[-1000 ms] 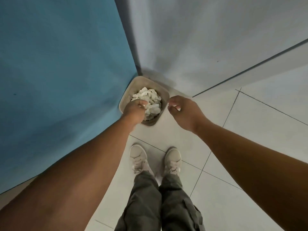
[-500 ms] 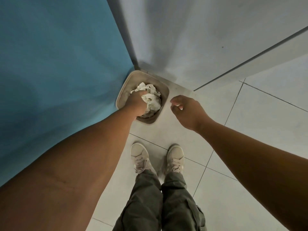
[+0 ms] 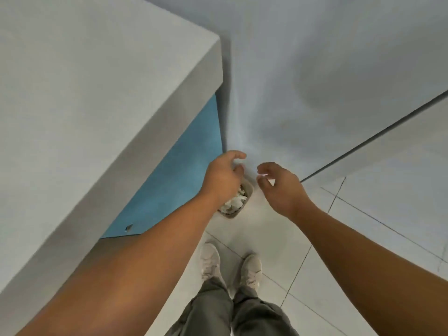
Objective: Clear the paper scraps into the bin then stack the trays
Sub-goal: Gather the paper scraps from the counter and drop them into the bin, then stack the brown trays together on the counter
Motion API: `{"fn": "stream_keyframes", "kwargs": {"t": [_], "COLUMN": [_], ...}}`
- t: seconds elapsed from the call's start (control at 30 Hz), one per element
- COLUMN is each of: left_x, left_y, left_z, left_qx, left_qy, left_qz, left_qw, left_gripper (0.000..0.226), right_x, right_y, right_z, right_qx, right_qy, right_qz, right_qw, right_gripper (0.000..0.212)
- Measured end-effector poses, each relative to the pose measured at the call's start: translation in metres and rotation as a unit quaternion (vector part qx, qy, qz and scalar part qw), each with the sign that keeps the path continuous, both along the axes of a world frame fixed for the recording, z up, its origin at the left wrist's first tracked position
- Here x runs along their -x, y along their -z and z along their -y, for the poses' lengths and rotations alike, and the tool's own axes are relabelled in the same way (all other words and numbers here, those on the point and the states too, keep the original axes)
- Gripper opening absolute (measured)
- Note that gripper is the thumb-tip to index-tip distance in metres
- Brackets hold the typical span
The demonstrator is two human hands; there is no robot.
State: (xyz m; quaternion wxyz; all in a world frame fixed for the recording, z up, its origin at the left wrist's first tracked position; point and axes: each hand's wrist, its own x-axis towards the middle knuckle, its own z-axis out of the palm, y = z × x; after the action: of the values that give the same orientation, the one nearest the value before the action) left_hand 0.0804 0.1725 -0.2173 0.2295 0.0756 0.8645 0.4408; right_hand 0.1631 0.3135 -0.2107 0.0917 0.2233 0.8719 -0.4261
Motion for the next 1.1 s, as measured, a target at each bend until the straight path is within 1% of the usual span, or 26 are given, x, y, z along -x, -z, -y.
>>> {"fn": "stream_keyframes", "kwargs": {"t": [0.13,0.23,0.33,0.43,0.53,0.73,0.83,0.93,1.1], "left_x": [-0.009,-0.016,-0.029,-0.044,-0.057,-0.076,-0.087,-0.103,-0.124], "left_y": [-0.097,-0.158,-0.203,-0.236,-0.258,-0.287,-0.297,-0.304,-0.307], "left_z": [0.013,0.032,0.06,0.097,0.141,0.243,0.298,0.355,0.457], "left_qx": [-0.019,-0.024,-0.027,-0.006,0.029,0.106,0.142,0.159,0.202], "left_qy": [-0.022,-0.047,-0.074,-0.112,-0.152,-0.255,-0.299,-0.339,-0.376], "left_qz": [-0.075,-0.134,-0.199,-0.235,-0.257,-0.258,-0.262,-0.257,-0.251], "left_qw": [0.997,0.99,0.977,0.966,0.954,0.926,0.907,0.891,0.869], "left_gripper": [0.023,0.024,0.025,0.027,0.027,0.027,0.027,0.028,0.031], "right_x": [0.0,0.008,0.019,0.029,0.037,0.042,0.044,0.046,0.051], "right_y": [-0.079,-0.133,-0.18,-0.213,-0.238,-0.273,-0.282,-0.286,-0.284], "right_z": [0.004,0.015,0.037,0.068,0.107,0.197,0.248,0.3,0.389], "right_qx": [-0.008,0.002,0.017,0.028,0.041,0.059,0.062,0.069,0.061], "right_qy": [-0.026,-0.051,-0.084,-0.14,-0.202,-0.298,-0.346,-0.39,-0.423], "right_qz": [-0.047,-0.098,-0.152,-0.192,-0.213,-0.232,-0.231,-0.224,-0.217], "right_qw": [0.998,0.994,0.985,0.971,0.955,0.924,0.907,0.891,0.878], "right_gripper": [0.027,0.028,0.03,0.031,0.03,0.03,0.03,0.031,0.031]}}
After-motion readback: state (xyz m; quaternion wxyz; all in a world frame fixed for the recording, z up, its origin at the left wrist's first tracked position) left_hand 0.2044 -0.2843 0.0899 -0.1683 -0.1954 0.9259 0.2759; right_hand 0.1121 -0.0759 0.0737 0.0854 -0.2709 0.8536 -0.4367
